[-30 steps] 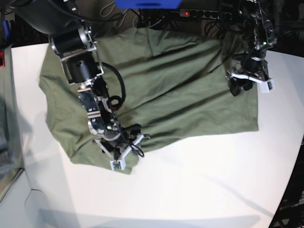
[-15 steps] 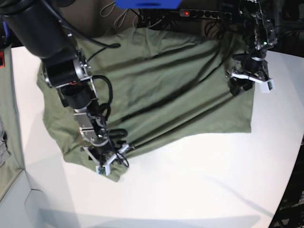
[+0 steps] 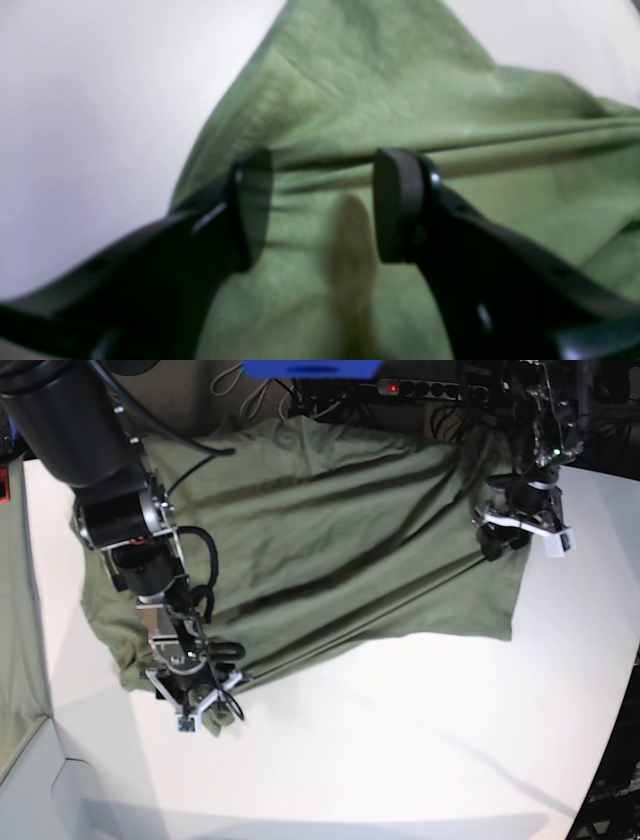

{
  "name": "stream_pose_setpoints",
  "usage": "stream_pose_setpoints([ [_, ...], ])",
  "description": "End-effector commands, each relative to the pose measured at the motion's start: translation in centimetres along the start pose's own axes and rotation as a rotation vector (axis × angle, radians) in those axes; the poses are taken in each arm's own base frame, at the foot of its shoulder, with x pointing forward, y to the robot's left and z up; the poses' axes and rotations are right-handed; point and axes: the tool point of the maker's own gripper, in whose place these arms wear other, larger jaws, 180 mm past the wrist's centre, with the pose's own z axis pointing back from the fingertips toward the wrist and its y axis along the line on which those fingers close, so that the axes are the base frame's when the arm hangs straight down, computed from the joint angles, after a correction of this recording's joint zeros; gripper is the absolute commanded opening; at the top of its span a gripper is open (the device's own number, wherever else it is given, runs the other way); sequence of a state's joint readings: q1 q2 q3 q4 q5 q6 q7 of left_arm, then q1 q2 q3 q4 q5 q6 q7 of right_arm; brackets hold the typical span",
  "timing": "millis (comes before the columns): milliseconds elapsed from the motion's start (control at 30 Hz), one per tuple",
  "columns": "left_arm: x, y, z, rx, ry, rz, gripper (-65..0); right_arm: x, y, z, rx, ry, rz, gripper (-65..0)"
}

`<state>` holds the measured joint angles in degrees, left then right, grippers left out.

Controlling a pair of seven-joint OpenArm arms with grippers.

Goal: Layout the t-shirt on the table in an organized manner, then fold the t-shirt properly
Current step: 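Drag the held shirt with both grippers to straighten its body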

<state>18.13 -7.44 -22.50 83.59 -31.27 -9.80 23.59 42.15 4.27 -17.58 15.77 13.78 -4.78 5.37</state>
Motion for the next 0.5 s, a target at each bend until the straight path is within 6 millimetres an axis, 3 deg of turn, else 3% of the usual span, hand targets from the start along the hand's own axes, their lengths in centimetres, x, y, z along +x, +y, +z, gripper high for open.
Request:
stream_pose_setpoints([
  [0, -4.5, 0.9, 1.0, 0.046, 0.168, -0.007, -32.1, 3.4, -0.9, -0.3, -0.035, -0.073, 0.002, -29.9],
  [133, -4.5, 0.2, 2.2, 0.028, 0.161, -0.032, -32.1, 3.4, -0.8, -0.3, -0.034, -0.073, 0.001, -29.9],
  [300, -1.5, -2.0, 4.3, -0.02, 0.076, -0.085, -32.1, 3.1, -0.8, -0.3, -0.034, -0.068, 0.001, -29.9],
  [467, 1.3, -3.7, 4.7, -0.057, -0.001, -0.115, -32.1, 3.0, -0.8, -0.3, -0.034, -0.065, 0.002, -29.9],
])
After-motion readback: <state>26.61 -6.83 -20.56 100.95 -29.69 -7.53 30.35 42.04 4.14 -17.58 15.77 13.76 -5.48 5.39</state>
